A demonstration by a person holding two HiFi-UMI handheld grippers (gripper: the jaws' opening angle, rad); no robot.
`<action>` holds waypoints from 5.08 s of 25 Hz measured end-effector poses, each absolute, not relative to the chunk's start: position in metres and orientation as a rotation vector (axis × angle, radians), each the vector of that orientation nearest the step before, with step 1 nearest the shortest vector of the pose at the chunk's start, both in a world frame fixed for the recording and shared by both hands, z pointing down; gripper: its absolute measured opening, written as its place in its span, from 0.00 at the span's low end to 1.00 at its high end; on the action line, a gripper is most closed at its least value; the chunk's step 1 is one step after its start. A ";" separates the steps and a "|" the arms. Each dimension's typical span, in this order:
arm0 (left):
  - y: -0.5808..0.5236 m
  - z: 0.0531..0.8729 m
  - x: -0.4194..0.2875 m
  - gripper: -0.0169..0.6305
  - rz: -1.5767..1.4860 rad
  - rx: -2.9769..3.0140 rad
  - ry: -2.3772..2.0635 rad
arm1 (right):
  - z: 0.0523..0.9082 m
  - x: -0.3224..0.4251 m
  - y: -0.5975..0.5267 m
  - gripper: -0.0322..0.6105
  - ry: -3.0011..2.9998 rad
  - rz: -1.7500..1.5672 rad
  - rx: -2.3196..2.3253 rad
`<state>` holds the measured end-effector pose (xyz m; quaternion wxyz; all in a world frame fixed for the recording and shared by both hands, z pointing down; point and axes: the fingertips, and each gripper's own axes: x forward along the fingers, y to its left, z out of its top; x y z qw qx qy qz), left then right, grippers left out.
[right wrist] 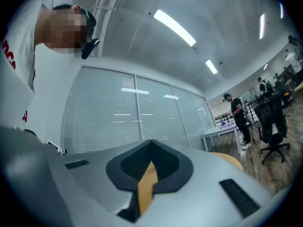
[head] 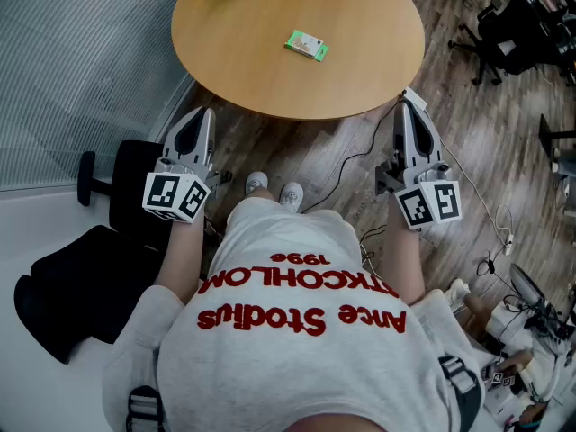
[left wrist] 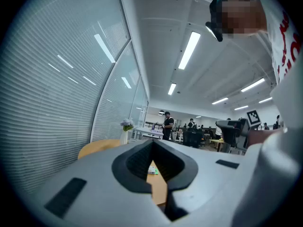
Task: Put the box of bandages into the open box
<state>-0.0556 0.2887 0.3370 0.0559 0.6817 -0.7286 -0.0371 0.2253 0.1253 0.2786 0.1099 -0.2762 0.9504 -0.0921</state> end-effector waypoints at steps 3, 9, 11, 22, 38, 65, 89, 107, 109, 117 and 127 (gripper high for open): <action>0.281 0.340 -0.054 0.03 -0.135 2.070 -2.189 | 0.280 0.229 0.123 0.05 2.789 -0.276 -0.838; 0.274 0.335 -0.059 0.03 -0.142 2.070 -2.205 | 0.280 0.226 0.117 0.05 2.786 -0.282 -0.828; 0.271 0.335 -0.056 0.03 -0.143 2.072 -2.209 | 0.280 0.227 0.113 0.05 2.779 -0.304 -0.816; 0.256 0.334 -0.059 0.03 -0.129 2.067 -2.212 | 0.287 0.209 0.096 0.05 2.779 -0.377 -0.767; 0.163 0.339 -0.118 0.03 -0.131 2.183 -2.071 | 0.290 0.153 0.034 0.05 2.718 -0.381 -0.889; 0.017 0.341 -0.210 0.03 -0.097 2.340 -1.876 | 0.288 0.051 -0.063 0.05 2.742 -0.377 -1.062; 0.002 0.385 -0.171 0.03 -0.019 2.245 -1.944 | 0.402 0.017 -0.077 0.07 3.163 -0.436 -0.810; 0.014 0.420 -0.155 0.03 0.027 2.197 -1.820 | 0.606 -0.059 -0.024 0.61 3.966 0.178 -0.181; 0.014 0.423 -0.157 0.03 0.027 2.189 -1.818 | 0.616 -0.060 -0.023 0.63 4.008 0.182 -0.115; 0.009 0.426 -0.171 0.03 0.024 2.173 -1.835 | 0.630 -0.061 -0.025 0.63 4.071 -0.012 -0.016; -0.007 0.409 -0.173 0.03 0.013 2.220 -1.851 | 0.596 -0.055 -0.049 0.61 3.880 -0.345 -0.322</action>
